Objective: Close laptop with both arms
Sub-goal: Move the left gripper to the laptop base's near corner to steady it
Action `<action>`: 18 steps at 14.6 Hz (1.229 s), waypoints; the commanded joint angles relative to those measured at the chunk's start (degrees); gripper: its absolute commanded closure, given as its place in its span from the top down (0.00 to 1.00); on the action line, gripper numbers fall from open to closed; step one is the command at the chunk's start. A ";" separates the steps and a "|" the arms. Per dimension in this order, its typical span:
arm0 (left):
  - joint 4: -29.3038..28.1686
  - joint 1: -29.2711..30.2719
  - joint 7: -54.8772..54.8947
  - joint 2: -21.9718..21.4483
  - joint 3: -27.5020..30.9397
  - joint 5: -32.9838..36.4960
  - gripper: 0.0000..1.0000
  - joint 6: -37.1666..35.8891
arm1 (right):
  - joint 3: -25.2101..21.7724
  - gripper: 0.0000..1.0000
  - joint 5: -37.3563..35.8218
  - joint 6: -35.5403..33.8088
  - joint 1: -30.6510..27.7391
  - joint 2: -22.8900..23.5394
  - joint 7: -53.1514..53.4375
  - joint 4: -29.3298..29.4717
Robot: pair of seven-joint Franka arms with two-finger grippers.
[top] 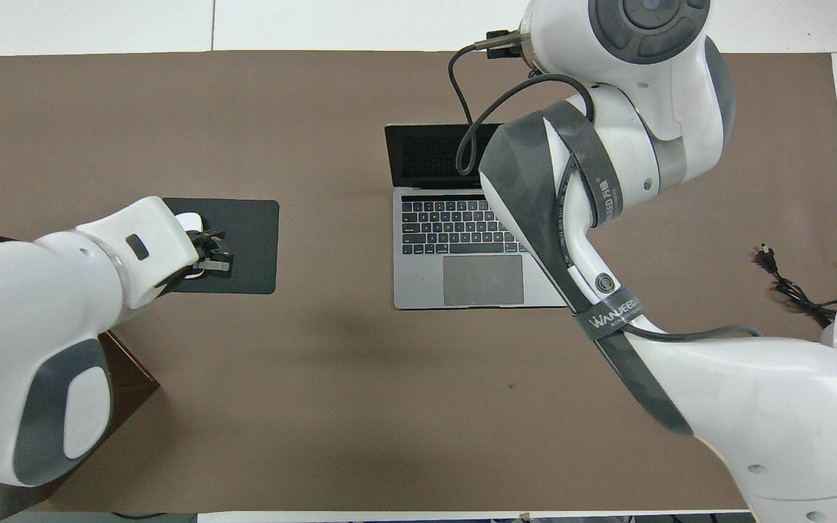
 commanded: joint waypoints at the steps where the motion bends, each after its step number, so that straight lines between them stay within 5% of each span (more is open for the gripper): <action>1: -6.82 -5.02 0.66 -1.93 0.92 -0.77 0.00 9.07 | 0.39 0.00 -0.48 -0.88 -0.08 1.02 1.61 1.26; 6: -12.37 -11.53 1.01 2.19 0.92 -0.77 0.00 23.39 | 0.57 0.00 0.93 -0.88 -0.70 0.84 1.44 -0.84; 13: -12.46 -18.04 1.27 13.44 1.01 -0.68 0.00 39.84 | 0.74 0.00 5.06 -1.32 -2.11 -4.07 -3.13 -12.87; 18: -12.20 -19.62 4.26 19.50 1.01 -0.59 0.00 47.39 | 0.74 0.00 5.14 -1.84 -2.11 -5.22 -3.22 -15.00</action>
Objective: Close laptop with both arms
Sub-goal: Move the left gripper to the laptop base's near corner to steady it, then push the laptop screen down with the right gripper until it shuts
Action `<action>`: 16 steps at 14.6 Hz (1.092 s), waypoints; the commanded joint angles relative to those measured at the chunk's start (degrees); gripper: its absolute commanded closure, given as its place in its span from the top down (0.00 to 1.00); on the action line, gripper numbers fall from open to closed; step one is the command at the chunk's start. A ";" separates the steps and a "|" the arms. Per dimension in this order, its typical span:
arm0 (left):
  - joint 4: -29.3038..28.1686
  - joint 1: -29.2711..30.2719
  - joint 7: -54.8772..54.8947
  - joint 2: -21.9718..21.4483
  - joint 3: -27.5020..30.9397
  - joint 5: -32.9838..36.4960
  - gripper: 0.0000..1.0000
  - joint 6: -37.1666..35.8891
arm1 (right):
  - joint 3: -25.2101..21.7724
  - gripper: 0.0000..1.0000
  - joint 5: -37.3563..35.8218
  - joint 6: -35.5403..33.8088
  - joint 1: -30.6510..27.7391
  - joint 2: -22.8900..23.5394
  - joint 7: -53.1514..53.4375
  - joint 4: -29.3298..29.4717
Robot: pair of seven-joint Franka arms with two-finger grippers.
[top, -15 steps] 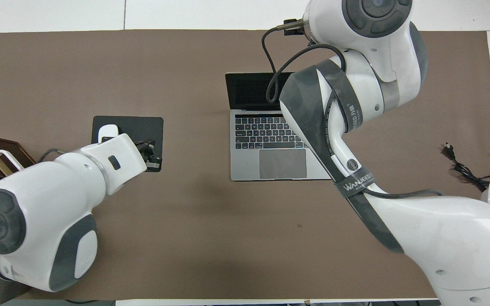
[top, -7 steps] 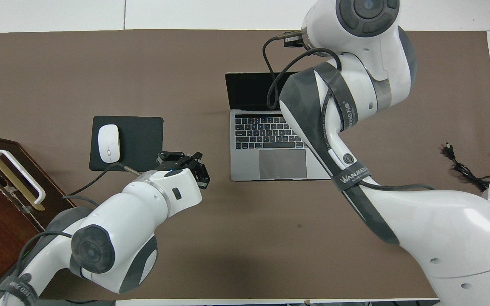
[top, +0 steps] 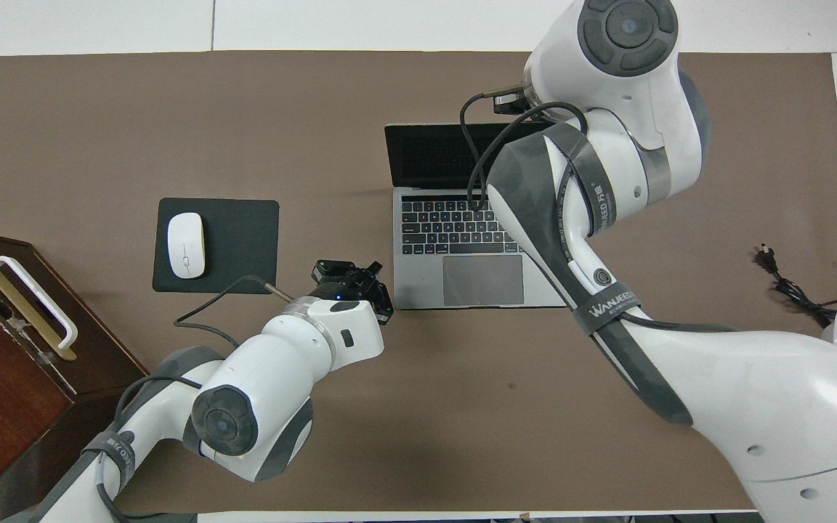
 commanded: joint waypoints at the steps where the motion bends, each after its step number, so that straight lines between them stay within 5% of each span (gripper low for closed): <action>1: 0.21 -2.39 1.73 5.04 0.94 -0.59 0.00 6.63 | 0.61 0.00 1.40 -1.18 -0.73 -2.41 -1.70 -3.19; 16: 1.44 -5.73 1.91 13.76 1.03 -0.59 0.00 13.95 | 0.61 0.00 3.16 -4.52 -0.73 -3.03 -1.61 -3.27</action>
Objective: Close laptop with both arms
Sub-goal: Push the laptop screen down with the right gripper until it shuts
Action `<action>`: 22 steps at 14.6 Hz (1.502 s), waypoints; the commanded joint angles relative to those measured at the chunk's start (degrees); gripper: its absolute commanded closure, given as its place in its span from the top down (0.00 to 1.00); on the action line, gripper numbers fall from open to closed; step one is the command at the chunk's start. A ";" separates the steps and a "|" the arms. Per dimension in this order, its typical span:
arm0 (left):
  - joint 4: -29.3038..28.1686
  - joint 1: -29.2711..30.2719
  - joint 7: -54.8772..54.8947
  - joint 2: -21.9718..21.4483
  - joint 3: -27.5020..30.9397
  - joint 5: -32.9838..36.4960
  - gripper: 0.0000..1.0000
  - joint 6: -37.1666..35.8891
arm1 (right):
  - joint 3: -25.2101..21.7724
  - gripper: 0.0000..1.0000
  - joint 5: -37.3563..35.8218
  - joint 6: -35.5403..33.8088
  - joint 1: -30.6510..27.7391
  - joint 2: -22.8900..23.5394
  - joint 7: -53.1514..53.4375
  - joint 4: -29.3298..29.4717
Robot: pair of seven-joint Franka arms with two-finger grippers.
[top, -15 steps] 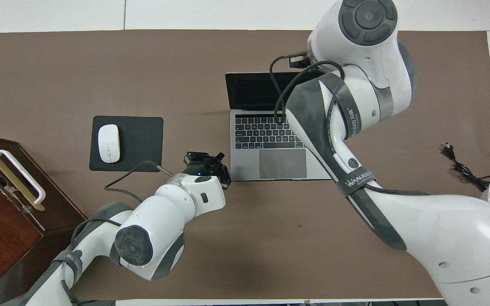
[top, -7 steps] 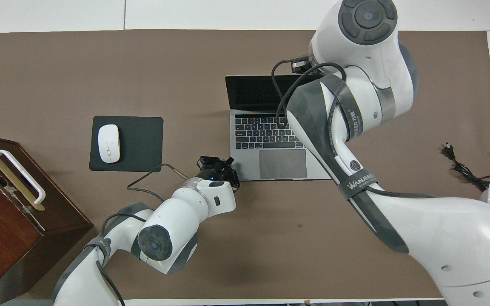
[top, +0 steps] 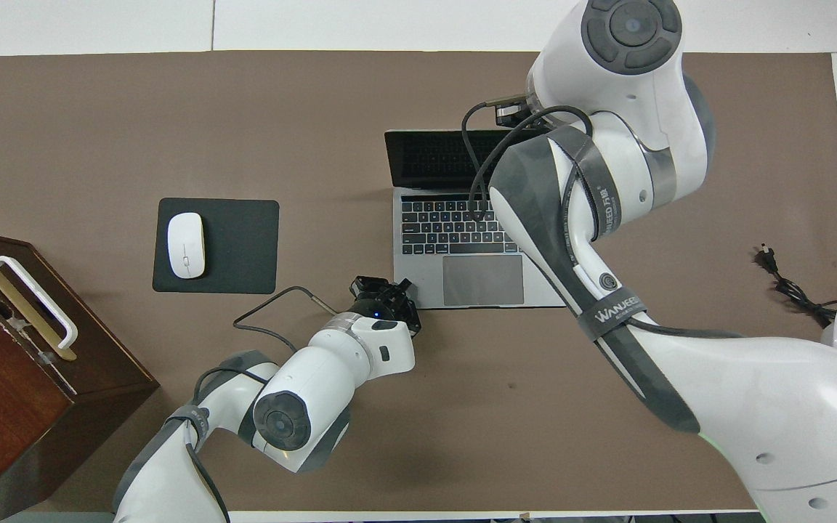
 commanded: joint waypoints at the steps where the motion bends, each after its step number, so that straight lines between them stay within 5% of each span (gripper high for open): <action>1: 0.97 -1.15 1.16 1.87 1.01 -0.59 0.00 2.02 | 0.61 0.00 1.66 -2.06 -0.98 -2.06 -1.66 -2.33; 10: 0.27 -1.06 1.69 3.63 1.01 -0.59 0.00 3.41 | 0.61 0.00 14.92 -6.55 -5.29 -7.42 -1.92 -13.48; 22: -1.84 -0.54 3.09 7.41 1.01 -0.59 0.00 6.67 | 0.61 0.00 18.27 -10.07 -5.64 -9.18 -1.84 -20.87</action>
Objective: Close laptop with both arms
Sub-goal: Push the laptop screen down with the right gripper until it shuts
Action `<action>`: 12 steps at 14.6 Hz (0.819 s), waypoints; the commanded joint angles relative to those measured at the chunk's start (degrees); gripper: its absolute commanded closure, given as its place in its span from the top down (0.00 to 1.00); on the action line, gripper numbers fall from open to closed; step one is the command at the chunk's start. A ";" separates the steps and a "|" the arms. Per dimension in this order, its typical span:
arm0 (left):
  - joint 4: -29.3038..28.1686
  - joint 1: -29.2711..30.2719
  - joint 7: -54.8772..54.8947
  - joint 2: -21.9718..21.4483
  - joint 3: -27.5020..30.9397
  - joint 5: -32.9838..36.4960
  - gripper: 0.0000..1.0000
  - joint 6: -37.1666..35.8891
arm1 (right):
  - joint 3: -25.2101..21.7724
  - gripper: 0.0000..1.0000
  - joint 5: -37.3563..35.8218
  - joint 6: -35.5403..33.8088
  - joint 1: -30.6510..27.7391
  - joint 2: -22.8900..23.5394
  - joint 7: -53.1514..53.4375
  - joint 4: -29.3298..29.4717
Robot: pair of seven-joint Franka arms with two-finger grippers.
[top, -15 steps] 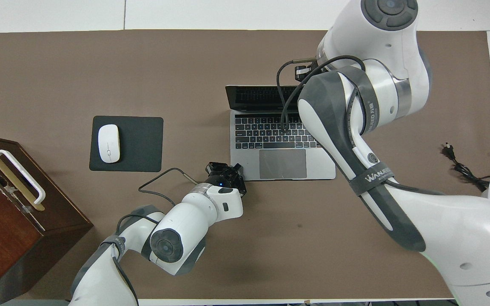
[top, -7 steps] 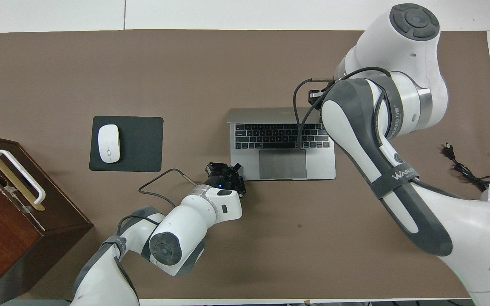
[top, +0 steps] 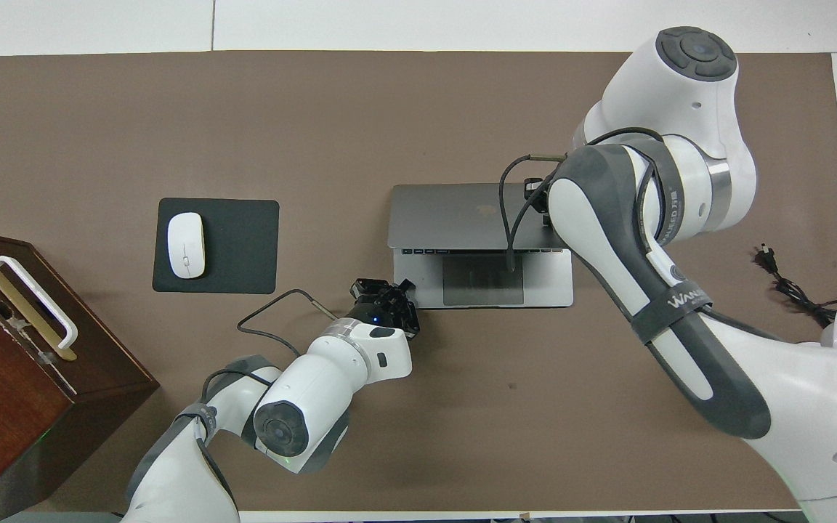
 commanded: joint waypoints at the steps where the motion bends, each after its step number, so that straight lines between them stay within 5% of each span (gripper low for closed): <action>1: -0.68 -0.52 2.05 5.49 1.09 -0.59 0.00 0.46 | 0.61 0.00 1.77 0.18 -0.69 -2.57 -1.40 -4.85; 12: -2.18 -0.43 2.40 6.02 1.18 -0.59 0.00 1.78 | 0.61 0.00 1.86 0.01 -0.33 -4.42 0.10 -10.30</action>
